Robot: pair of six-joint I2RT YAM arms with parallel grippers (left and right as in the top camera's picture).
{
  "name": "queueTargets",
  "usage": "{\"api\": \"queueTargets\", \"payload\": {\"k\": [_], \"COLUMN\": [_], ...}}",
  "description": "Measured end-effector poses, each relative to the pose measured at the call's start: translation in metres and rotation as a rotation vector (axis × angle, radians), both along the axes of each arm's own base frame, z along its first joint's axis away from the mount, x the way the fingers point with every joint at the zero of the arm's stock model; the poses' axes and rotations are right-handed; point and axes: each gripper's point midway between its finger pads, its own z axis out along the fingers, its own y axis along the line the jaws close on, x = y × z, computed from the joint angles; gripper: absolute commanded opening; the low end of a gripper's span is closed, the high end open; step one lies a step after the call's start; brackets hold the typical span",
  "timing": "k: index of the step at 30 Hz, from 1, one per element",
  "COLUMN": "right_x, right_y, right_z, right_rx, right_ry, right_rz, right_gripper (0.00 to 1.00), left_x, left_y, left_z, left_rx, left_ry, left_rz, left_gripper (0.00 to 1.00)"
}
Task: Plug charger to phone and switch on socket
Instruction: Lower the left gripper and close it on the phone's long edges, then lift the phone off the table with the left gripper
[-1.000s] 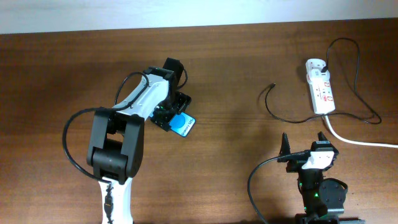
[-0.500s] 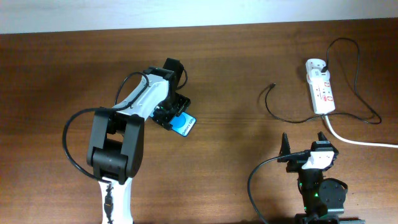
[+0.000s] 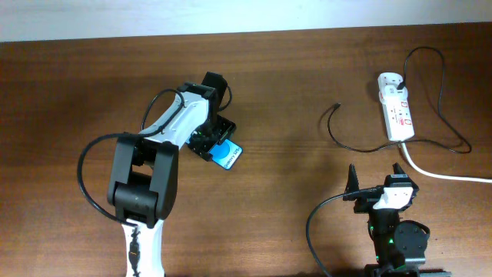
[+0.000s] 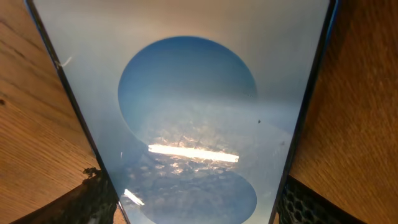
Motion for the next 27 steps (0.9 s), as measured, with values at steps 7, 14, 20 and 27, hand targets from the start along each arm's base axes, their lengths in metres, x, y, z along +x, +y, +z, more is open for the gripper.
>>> {"api": "queueTargets", "payload": {"k": [7, 14, 20, 27], "right_x": [0.0, 0.0, 0.0, 0.0], "right_y": [0.0, 0.0, 0.0, 0.0], "right_z": [0.0, 0.0, 0.0, 0.0], "right_rx": [0.0, 0.0, 0.0, 0.0], "right_ry": [0.0, 0.0, 0.0, 0.0], "right_rz": [0.0, 0.0, 0.0, 0.0], "right_gripper": [0.99, 0.99, 0.98, 0.98], "left_x": [-0.0016, -0.0027, -0.006, -0.0069], "left_y": [-0.0005, -0.003, -0.005, -0.0053], "left_z": [0.0, -0.0003, 0.0002, 0.0002], "left_rx": [-0.003, -0.004, -0.011, -0.007], "left_ry": [-0.001, -0.013, -0.017, -0.018], "left_rz": [-0.068, -0.182, -0.303, -0.339], "left_gripper": [0.65, 0.65, 0.65, 0.65]}}
